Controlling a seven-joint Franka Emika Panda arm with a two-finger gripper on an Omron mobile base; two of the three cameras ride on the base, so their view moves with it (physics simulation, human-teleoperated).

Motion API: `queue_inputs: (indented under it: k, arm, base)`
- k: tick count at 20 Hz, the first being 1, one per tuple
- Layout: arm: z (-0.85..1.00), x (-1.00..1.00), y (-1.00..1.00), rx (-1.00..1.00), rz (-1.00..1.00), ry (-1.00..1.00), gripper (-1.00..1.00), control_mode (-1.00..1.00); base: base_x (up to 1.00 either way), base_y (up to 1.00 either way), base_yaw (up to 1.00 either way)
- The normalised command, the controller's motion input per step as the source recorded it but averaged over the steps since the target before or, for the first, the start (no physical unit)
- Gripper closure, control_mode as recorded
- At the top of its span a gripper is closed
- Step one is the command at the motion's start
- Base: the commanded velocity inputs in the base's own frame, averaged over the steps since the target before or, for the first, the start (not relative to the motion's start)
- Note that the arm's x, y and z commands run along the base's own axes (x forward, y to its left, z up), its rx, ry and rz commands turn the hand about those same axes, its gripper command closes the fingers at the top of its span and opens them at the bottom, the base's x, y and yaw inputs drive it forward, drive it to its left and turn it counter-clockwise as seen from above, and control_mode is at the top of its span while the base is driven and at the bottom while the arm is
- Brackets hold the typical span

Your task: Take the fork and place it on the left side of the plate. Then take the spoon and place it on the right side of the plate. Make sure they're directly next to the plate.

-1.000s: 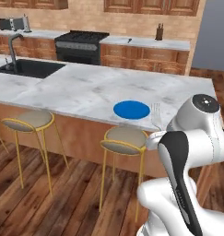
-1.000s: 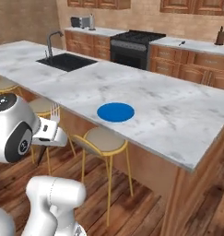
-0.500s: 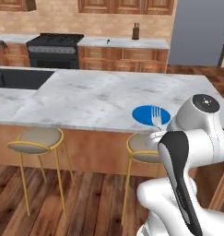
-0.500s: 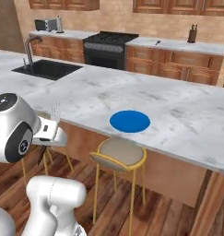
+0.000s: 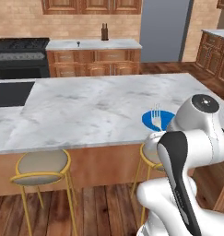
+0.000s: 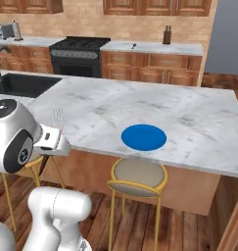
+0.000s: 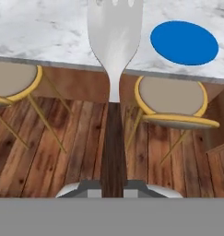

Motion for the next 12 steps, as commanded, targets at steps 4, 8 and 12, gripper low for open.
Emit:
queue_inputs:
  k: [4,8,12]
  arm:
    - [0.00,0.00,0.00,0.00,0.00,0.00,1.00,1.00]
    - [0.00,0.00,0.00,0.00,0.00,0.00,1.00,1.00]
    - [-0.10,0.18,0.00,0.00,-0.01,0.04,1.00,-1.00]
  base:
    - [0.80,0.42,-0.35]
    - [0.85,0.32,-0.27]
    - [0.59,0.01,-0.09]
